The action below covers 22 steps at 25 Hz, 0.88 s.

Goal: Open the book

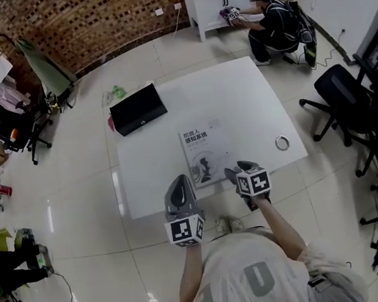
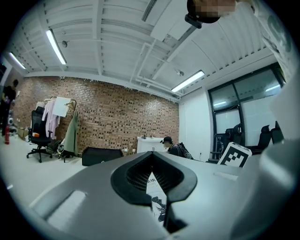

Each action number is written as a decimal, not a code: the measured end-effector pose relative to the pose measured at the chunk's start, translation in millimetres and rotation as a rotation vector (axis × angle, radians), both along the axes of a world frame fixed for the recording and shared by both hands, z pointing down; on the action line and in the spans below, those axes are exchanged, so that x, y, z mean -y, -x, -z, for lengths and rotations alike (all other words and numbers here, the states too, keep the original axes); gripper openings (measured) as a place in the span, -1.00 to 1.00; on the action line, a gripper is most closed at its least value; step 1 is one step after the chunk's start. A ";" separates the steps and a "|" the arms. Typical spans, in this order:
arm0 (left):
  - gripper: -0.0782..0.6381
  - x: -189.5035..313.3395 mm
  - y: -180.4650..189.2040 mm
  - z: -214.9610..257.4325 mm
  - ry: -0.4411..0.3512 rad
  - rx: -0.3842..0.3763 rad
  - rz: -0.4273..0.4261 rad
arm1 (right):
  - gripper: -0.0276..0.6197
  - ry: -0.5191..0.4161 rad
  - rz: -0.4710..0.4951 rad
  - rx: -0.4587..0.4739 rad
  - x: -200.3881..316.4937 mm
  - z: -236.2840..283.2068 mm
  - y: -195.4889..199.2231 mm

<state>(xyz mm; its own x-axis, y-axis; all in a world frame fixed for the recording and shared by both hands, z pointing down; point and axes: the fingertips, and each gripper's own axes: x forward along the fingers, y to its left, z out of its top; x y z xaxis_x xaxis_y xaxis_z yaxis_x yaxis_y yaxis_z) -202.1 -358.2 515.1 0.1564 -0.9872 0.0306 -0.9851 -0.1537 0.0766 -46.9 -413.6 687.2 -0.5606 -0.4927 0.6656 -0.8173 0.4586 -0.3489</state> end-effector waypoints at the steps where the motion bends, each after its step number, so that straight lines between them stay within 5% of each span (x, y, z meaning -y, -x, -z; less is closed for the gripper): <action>1: -0.74 0.4 0.4 -0.8 0.000 -0.001 0.000 | -0.15 -0.008 -0.005 -0.003 2.0 0.5 -0.1; 7: -0.74 -1.0 0.9 -6.7 0.014 0.000 -0.014 | -0.13 0.051 -0.019 -0.044 7.3 -21.5 -3.2; 14: -0.74 -3.0 6.2 -10.7 0.021 -0.004 -0.003 | -0.16 -0.050 -0.046 -0.059 5.4 1.3 -2.4; 17: -0.74 -2.1 5.3 -11.1 0.021 -0.008 -0.007 | -0.72 -0.085 -0.129 -0.045 11.0 12.1 -15.0; 22: -0.74 -1.3 0.8 -16.3 0.031 -0.005 -0.017 | -0.82 -0.084 -0.133 0.029 7.7 30.9 -12.6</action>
<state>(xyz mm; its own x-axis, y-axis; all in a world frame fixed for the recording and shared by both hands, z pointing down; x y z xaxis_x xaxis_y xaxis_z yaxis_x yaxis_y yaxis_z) -203.0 -356.9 531.4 0.1731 -0.9831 0.0599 -0.9821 -0.1676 0.0864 -34.3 -421.2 656.3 -0.5050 -0.6169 0.6036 -0.8629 0.3752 -0.3385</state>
